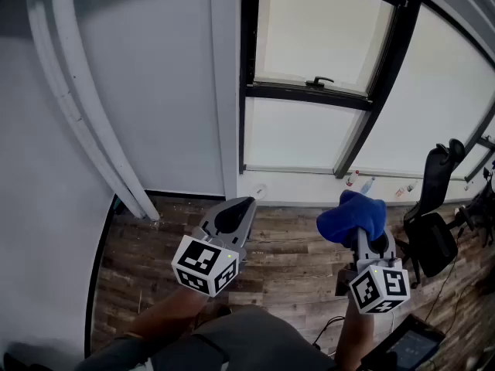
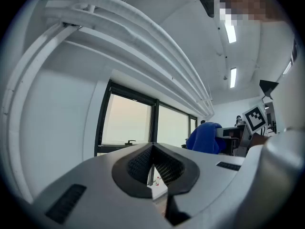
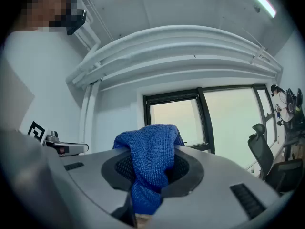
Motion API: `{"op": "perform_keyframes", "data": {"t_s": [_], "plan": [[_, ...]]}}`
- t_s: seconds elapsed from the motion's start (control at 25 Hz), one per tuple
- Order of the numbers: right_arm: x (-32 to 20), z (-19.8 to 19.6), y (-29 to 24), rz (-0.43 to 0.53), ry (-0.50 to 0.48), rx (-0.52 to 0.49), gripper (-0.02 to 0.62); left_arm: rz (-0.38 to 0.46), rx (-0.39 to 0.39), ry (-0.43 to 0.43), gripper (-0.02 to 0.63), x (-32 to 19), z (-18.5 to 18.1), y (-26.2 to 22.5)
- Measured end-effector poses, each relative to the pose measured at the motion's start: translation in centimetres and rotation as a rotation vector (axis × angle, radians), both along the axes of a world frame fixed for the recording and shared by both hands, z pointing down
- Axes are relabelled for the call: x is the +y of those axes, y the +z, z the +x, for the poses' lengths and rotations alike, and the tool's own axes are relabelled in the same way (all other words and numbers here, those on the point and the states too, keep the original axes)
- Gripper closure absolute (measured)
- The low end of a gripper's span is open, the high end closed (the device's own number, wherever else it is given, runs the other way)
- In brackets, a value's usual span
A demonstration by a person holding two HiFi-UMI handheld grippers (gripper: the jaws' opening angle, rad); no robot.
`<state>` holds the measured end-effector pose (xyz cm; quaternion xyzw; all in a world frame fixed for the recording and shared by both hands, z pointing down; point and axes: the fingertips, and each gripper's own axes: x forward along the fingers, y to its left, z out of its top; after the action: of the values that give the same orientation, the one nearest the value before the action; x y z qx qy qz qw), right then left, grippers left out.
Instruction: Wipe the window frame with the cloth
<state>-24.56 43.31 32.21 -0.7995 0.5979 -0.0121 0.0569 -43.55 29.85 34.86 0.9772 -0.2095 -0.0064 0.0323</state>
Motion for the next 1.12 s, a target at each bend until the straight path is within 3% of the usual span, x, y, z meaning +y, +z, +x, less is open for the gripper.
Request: {"op": "perform_keyframes", "data": {"t_s": [0.76, 0.96, 1.12], "plan": [[-2.0, -2.4, -0.4, -0.018, 0.011, -0.001, 0.477, 0.011, -0.003, 0.112, 0.597, 0.3, -0.1, 0.0], [-4.7, -3.8, 0.8, -0.033, 0.009, -0.002, 0.477, -0.03, 0.001, 0.141, 0.597, -2.2, -0.3, 1.7], [-6.5, -2.3, 1.9, -0.041, 0.006, -0.012, 0.477, -0.035, -0.017, 0.157, 0.597, -3.6, 1.4, 3.0]]}}
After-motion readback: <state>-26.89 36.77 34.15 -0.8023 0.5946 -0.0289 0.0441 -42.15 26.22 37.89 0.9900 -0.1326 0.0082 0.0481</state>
